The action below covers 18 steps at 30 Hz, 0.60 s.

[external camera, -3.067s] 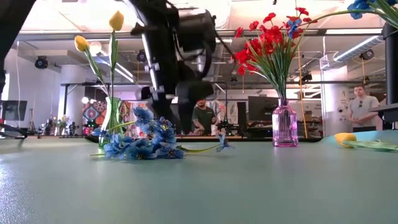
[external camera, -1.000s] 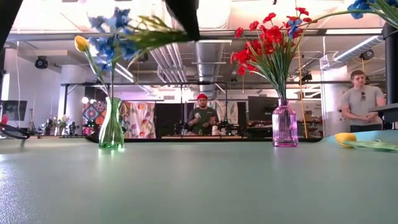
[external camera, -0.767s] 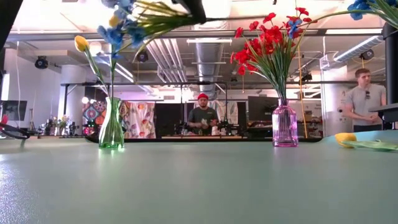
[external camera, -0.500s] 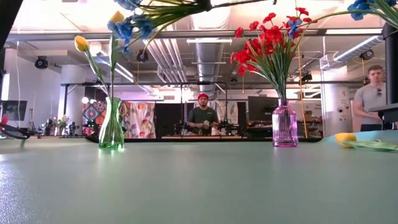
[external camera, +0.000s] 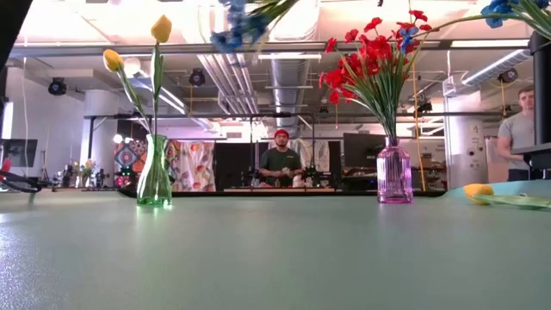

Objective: Sort flowers into vase by color
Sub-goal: Put the blue flower into the red vase

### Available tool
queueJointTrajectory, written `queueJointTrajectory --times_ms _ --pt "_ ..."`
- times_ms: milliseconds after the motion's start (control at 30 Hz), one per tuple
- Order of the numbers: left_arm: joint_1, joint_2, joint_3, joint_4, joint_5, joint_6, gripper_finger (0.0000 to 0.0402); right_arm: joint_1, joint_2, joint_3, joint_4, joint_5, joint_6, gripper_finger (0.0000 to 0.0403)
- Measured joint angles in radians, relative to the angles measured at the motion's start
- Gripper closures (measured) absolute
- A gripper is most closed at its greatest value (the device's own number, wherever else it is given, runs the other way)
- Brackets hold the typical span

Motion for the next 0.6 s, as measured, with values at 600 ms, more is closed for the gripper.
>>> queueJointTrajectory --times_ms 600 --pt "0.002 -0.001 0.179 0.102 -0.015 0.160 0.0401 -0.024 0.203 0.127 -0.006 0.058 -0.118 0.0180"
